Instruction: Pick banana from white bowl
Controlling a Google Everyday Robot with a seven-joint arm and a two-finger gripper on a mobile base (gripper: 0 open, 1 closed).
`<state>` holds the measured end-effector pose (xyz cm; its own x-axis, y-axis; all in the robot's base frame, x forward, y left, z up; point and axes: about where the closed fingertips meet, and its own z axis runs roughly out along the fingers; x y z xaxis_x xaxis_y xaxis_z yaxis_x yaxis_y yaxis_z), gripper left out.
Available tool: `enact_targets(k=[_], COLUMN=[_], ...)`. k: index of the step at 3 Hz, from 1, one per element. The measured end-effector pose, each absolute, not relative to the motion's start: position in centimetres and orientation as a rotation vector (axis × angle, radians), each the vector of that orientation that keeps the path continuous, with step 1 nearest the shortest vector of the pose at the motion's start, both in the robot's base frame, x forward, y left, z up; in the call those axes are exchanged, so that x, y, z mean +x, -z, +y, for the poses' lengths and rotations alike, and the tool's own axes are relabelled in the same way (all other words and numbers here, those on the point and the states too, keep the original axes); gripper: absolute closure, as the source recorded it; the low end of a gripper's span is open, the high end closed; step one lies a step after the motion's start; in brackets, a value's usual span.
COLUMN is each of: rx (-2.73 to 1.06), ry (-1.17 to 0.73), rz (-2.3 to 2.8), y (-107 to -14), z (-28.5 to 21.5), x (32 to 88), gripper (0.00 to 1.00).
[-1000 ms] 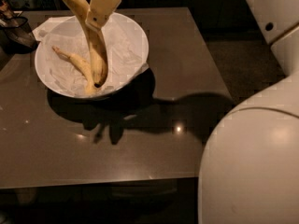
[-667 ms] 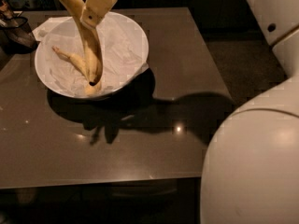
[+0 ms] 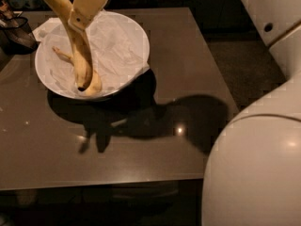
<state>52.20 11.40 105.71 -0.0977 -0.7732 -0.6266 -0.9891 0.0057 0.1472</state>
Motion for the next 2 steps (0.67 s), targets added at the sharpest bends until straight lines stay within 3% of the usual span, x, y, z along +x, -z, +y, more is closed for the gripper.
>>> enact_targets(k=[2], rx=[-1.829], ry=[-0.863], rz=[1.937], y=[-106.1], z=[13.1], x=[48.7], gripper=[1.00])
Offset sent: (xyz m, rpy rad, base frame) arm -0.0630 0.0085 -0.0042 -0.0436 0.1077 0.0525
